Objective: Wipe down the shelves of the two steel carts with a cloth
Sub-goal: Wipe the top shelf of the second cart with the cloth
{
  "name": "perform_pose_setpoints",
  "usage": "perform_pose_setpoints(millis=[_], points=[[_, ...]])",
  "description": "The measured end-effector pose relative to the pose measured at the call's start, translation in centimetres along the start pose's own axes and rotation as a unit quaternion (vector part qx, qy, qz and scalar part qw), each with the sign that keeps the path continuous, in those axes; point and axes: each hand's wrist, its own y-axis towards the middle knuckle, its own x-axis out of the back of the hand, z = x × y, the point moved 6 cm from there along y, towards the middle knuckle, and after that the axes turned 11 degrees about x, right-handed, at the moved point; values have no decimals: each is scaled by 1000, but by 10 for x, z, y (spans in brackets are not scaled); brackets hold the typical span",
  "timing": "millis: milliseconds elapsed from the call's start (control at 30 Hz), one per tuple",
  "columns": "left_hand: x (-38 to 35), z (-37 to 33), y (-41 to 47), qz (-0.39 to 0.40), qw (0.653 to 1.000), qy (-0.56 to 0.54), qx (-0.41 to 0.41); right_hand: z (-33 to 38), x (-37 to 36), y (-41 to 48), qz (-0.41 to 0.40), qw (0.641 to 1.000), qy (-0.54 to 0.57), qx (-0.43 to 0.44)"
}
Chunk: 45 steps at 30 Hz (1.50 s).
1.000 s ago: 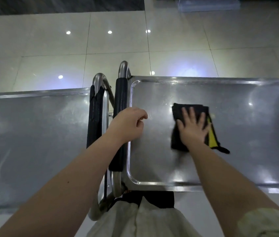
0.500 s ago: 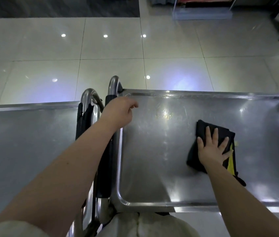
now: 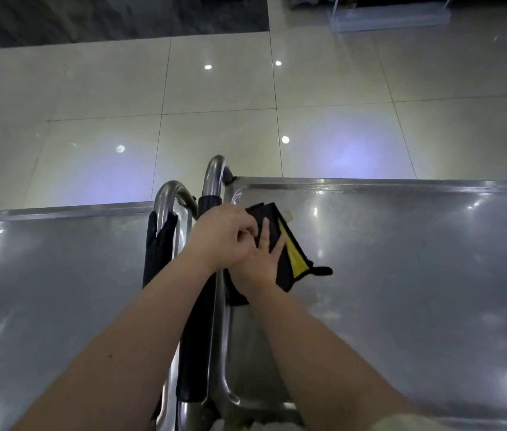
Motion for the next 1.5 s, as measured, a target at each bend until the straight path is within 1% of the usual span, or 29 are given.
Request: perform_pose_setpoints(millis=[67,100,167,267,333,400,500,533,567,600,700,767,800,833,900,967,1033,1133,1167,1233,1300,1367,1400,1433,1500], points=[[0,-1,0,26,999,21,-26,-14,5,-4,14,999,-21,41],[-2,-1,-1,38,997,51,-41,-32,12,-6,8,999,-26,35],[-5,2,-6,40,993,99,-55,-84,32,-11,-18,999,-28,-25],[-4,11,-17,42,991,117,-51,-175,59,-29,-48,985,-28,-163],[-3,16,-23,47,991,112,-47,-224,73,-44,-55,970,-10,-236],[-2,17,-27,42,994,97,-42,-245,81,-48,-59,955,17,-291],[-1,18,-31,6,998,59,-30,-226,84,-33,-82,932,60,-348],[-1,18,-31,-6,999,46,-26,-211,82,-21,-88,933,65,-342],[0,18,-31,-13,999,36,-22,-191,78,-7,-89,943,57,-316],[0,19,-30,-17,999,30,-20,-167,73,9,-85,958,41,-272],[1,20,-29,-30,999,9,-26,-76,48,53,-47,995,-22,-86],[1,21,-29,-37,999,-1,-36,-25,27,70,-10,997,-71,31],[2,22,-28,-40,998,-4,-39,-13,21,77,2,994,-85,62],[2,23,-28,-41,998,-6,-40,-9,19,81,8,993,-94,74],[2,22,-28,-41,998,-6,-43,-15,20,80,11,992,-106,74],[1,20,-29,-41,998,7,-47,-21,20,60,17,989,-117,84],[1,18,-30,-39,998,17,-46,-20,12,21,32,988,-106,106],[0,20,-30,-32,999,27,-31,-12,-9,-66,30,980,-83,180],[-1,20,-30,-32,999,27,-28,-10,-17,-97,34,971,-83,222],[-1,21,-30,-33,999,30,-22,-7,-31,-150,36,942,-126,309],[-3,22,-30,-32,999,35,-18,-9,-39,-179,47,916,-164,363],[-4,22,-29,-34,999,40,-15,-13,-34,-174,53,913,-159,372],[-4,22,-29,-35,998,42,-14,-17,-28,-161,52,919,-154,359],[-4,21,-29,-37,998,44,-14,-21,-20,-140,47,931,-145,332],[-4,20,-29,-41,998,47,-19,-39,1,-84,17,962,-127,243]])
